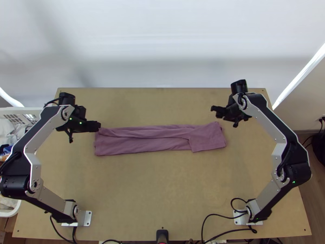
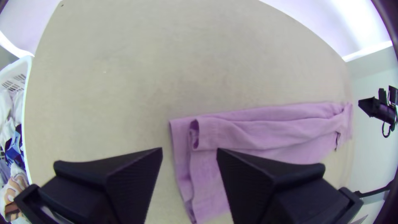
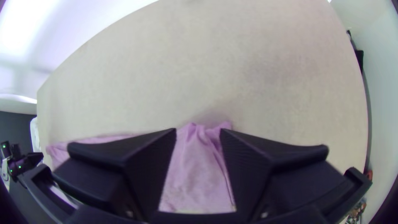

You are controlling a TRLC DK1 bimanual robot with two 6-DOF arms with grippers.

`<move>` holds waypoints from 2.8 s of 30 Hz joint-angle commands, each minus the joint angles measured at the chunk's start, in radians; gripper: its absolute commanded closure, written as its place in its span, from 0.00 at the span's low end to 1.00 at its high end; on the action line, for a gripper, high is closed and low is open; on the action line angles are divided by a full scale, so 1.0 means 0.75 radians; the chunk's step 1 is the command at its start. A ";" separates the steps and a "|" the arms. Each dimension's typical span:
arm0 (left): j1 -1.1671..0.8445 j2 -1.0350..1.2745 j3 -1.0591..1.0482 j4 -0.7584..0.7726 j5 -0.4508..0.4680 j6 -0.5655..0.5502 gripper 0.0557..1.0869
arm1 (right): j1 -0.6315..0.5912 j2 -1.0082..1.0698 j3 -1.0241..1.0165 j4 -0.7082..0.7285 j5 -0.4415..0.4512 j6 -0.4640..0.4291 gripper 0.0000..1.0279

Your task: Fold the t-shirt

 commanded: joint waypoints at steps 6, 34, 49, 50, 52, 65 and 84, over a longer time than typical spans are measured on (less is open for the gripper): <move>0.153 -0.132 -0.044 -0.043 0.194 0.037 0.05 | -0.067 -0.217 0.015 -0.001 0.014 0.057 0.07; 0.294 0.077 -0.288 0.117 0.515 0.239 0.05 | -0.337 -0.348 0.332 -0.302 -1.099 0.386 0.07; -0.012 0.136 -0.288 0.203 0.499 0.068 0.05 | -0.349 -0.364 0.390 -0.304 -1.115 0.433 0.07; -0.035 0.134 -0.288 0.209 0.495 0.051 0.07 | -0.349 -0.366 0.388 -0.304 -1.115 0.433 0.07; -0.066 0.126 -0.290 0.225 0.476 0.025 0.22 | -0.351 -0.372 0.384 -0.304 -1.115 0.433 0.07; 0.329 0.048 -0.243 0.127 0.423 0.221 0.96 | -0.355 -0.368 0.363 -0.302 -1.113 0.415 0.07; -0.059 -0.336 0.011 -0.184 0.441 -0.092 0.96 | -0.300 -0.356 0.316 -0.302 -1.044 0.363 0.06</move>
